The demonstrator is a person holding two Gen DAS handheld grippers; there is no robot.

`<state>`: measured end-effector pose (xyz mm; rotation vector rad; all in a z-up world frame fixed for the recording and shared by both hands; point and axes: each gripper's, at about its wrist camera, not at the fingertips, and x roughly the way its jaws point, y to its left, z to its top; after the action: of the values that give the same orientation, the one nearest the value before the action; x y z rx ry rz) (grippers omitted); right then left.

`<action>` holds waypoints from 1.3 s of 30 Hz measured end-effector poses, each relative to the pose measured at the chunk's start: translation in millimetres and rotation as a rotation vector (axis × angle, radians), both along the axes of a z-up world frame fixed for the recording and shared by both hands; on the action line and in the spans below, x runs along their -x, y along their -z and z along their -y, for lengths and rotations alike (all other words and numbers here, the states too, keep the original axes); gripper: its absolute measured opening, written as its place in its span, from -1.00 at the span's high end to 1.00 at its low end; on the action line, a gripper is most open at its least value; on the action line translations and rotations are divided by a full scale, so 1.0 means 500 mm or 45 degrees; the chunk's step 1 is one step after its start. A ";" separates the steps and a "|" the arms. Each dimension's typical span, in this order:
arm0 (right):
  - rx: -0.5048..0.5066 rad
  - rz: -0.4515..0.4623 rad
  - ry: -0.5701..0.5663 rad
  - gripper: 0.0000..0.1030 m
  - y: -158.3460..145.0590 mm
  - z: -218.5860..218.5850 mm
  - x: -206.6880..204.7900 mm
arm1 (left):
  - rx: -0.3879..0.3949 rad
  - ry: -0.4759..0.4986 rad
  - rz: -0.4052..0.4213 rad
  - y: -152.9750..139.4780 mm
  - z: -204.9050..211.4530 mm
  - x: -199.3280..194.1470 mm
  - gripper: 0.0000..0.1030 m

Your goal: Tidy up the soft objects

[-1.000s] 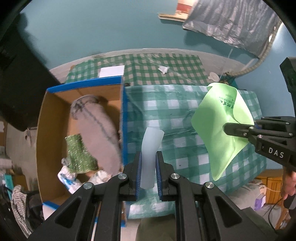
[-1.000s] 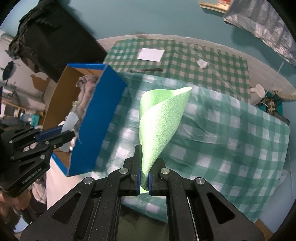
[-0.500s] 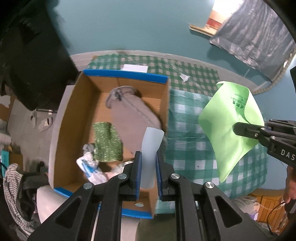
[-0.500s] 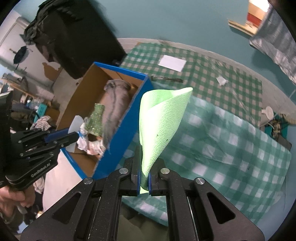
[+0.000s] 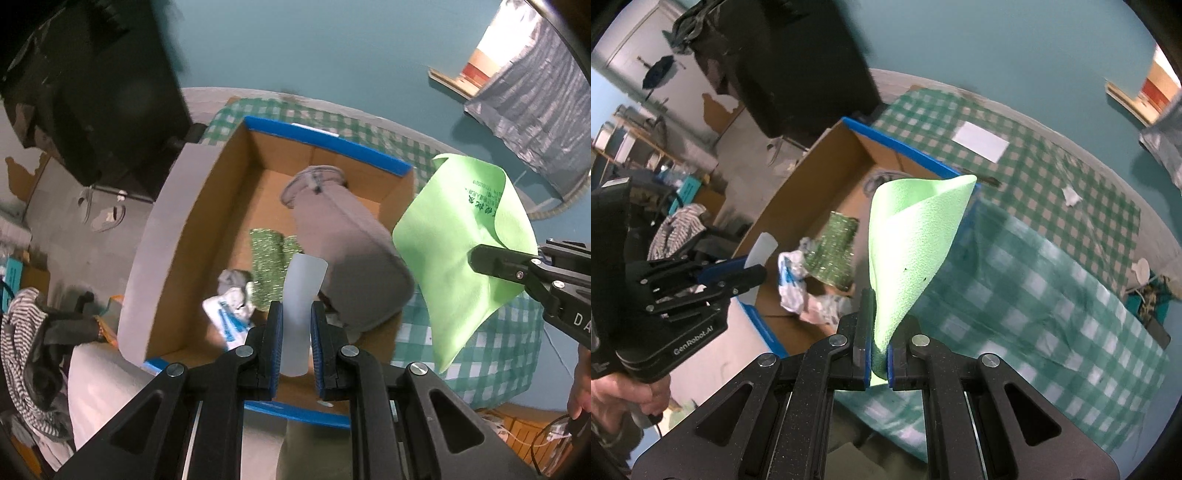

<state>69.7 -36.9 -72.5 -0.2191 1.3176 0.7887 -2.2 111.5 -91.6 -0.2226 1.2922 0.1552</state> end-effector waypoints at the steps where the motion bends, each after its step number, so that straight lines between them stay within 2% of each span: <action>1: -0.001 0.000 -0.009 0.91 0.000 -0.009 0.001 | 0.002 -0.009 -0.003 0.003 -0.009 0.002 0.73; 9: 0.024 0.007 -0.074 0.91 0.012 -0.094 0.008 | 0.024 -0.062 -0.051 0.035 -0.066 0.005 0.66; 11: 0.030 0.004 -0.086 0.91 0.017 -0.109 0.008 | 0.027 -0.065 -0.073 0.045 -0.073 0.004 0.57; 14: 0.035 -0.004 -0.097 0.86 0.025 -0.129 0.006 | 0.015 -0.077 -0.093 0.056 -0.080 0.004 0.32; 16: 0.044 -0.008 -0.093 0.79 0.031 -0.137 0.005 | 0.009 -0.093 -0.106 0.060 -0.085 0.005 0.14; 17: 0.050 -0.009 -0.094 0.75 0.032 -0.141 0.004 | 0.009 -0.104 -0.104 0.060 -0.088 0.006 0.12; 19: 0.050 -0.013 -0.088 0.35 0.031 -0.142 0.005 | 0.024 -0.125 -0.092 0.056 -0.093 0.012 0.10; 21: 0.041 -0.008 -0.090 0.26 0.027 -0.140 0.008 | 0.045 -0.146 -0.075 0.048 -0.099 0.017 0.09; 24: 0.030 -0.007 -0.084 0.15 0.019 -0.132 0.012 | 0.028 -0.159 -0.065 0.036 -0.103 0.023 0.09; 29: 0.017 -0.002 -0.055 0.04 0.002 -0.116 0.017 | 0.016 -0.165 -0.065 0.019 -0.098 0.032 0.00; 34: -0.005 0.012 -0.009 0.00 -0.021 -0.084 0.017 | 0.021 -0.163 -0.029 -0.013 -0.089 0.042 -0.21; 36: -0.007 0.028 0.017 -0.02 -0.034 -0.070 0.017 | 0.019 -0.159 -0.010 -0.030 -0.080 0.044 -0.23; 39: 0.014 0.075 0.064 -0.07 -0.058 -0.050 0.017 | 0.021 -0.145 0.021 -0.055 -0.067 0.046 -0.39</action>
<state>61.2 -12.0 -43.4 -0.2155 1.2676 0.7274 -24.9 145.0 -64.3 -0.3114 1.2655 0.2395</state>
